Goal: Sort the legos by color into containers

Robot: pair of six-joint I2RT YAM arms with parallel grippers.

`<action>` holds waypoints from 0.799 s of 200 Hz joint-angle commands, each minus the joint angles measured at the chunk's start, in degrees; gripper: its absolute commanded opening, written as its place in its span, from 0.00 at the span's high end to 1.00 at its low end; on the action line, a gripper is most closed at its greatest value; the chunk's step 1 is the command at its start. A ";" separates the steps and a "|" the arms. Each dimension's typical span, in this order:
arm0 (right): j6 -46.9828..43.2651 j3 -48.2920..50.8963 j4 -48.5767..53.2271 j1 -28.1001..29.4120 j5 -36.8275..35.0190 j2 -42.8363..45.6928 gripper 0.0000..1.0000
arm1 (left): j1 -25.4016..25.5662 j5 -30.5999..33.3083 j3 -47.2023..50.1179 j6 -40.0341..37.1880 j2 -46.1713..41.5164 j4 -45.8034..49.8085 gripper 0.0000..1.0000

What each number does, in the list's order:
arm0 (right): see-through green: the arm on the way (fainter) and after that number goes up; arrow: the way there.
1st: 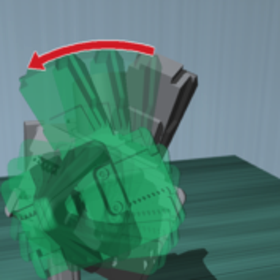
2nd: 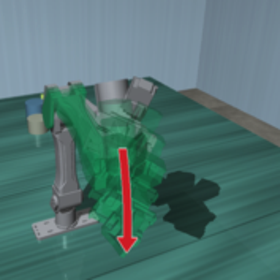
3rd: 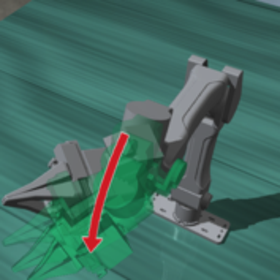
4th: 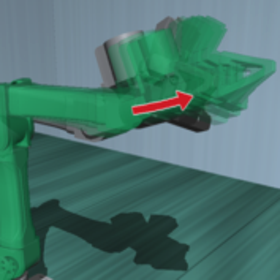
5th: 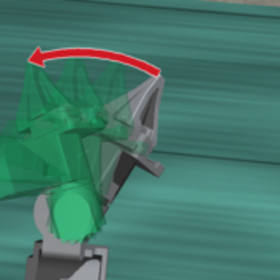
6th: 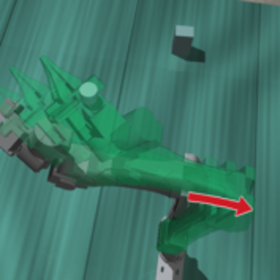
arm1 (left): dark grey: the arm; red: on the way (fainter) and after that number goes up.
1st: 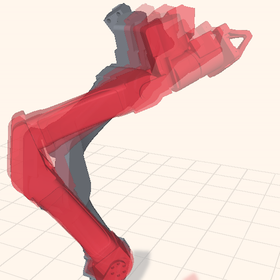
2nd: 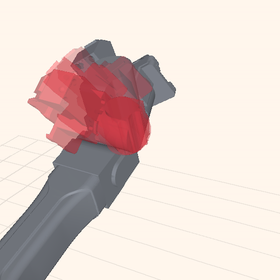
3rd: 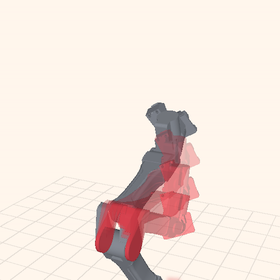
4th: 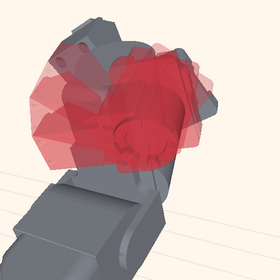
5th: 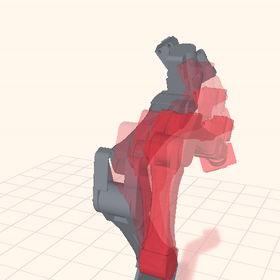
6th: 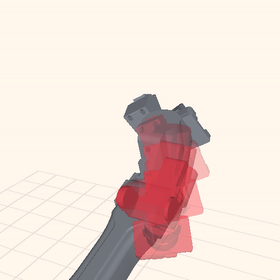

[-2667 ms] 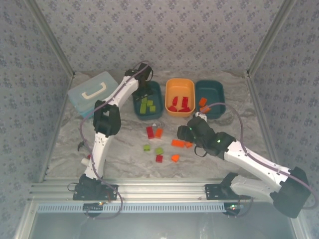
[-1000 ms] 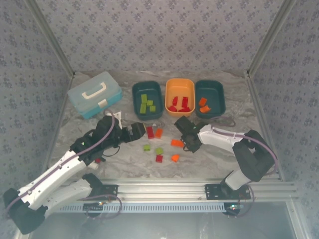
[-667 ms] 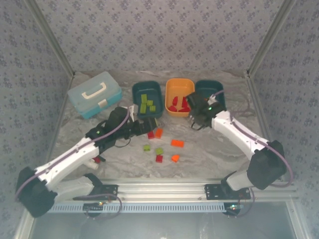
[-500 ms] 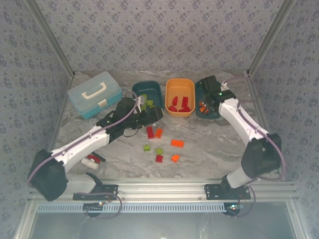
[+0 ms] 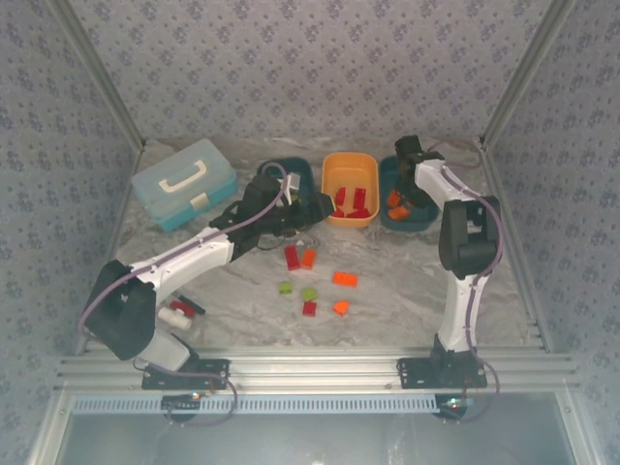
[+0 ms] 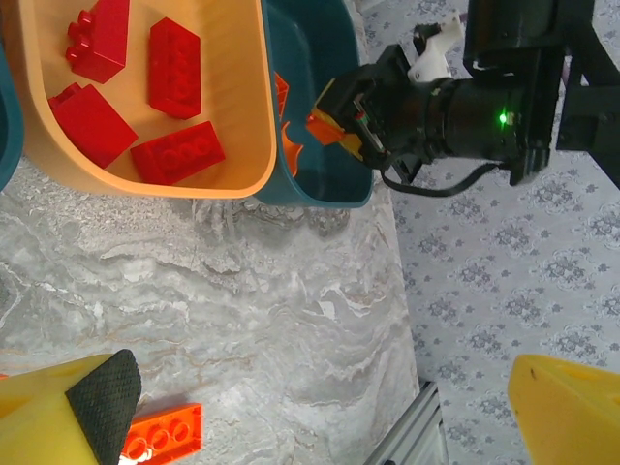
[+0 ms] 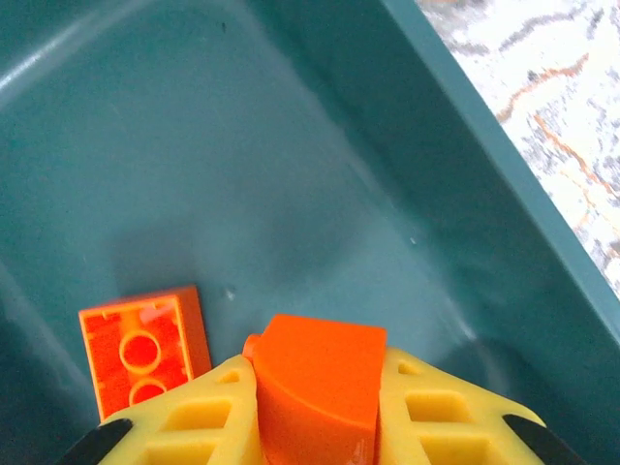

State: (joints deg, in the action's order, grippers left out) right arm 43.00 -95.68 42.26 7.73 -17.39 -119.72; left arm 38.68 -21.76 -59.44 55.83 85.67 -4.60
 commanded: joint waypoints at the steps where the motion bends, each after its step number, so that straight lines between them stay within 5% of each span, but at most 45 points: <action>1: -2.57 -3.23 2.72 -0.54 0.67 -2.29 0.72 | 0.30 -1.27 -1.23 0.09 0.30 -1.72 0.01; 62: -2.95 -3.58 3.04 -1.73 3.80 -3.00 0.56 | 0.32 -0.58 -1.05 -0.45 -1.46 0.30 0.01; 111: -4.41 -2.66 3.53 -0.42 4.35 5.73 0.45 | -0.16 1.00 -0.57 -1.61 -6.26 4.09 0.01; 130: -6.29 2.01 1.65 3.55 3.07 14.64 0.44 | -0.77 2.64 0.73 -2.32 -9.51 6.97 0.01; 160: -9.12 17.96 -1.10 17.78 0.25 32.86 0.27 | -2.09 5.47 5.45 -3.16 -18.37 12.81 0.01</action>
State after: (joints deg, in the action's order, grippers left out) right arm 36.82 -86.74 41.08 14.26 -14.83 -99.85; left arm 37.80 -19.42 -57.45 54.68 74.54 2.11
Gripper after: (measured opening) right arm 0.681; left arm 0.993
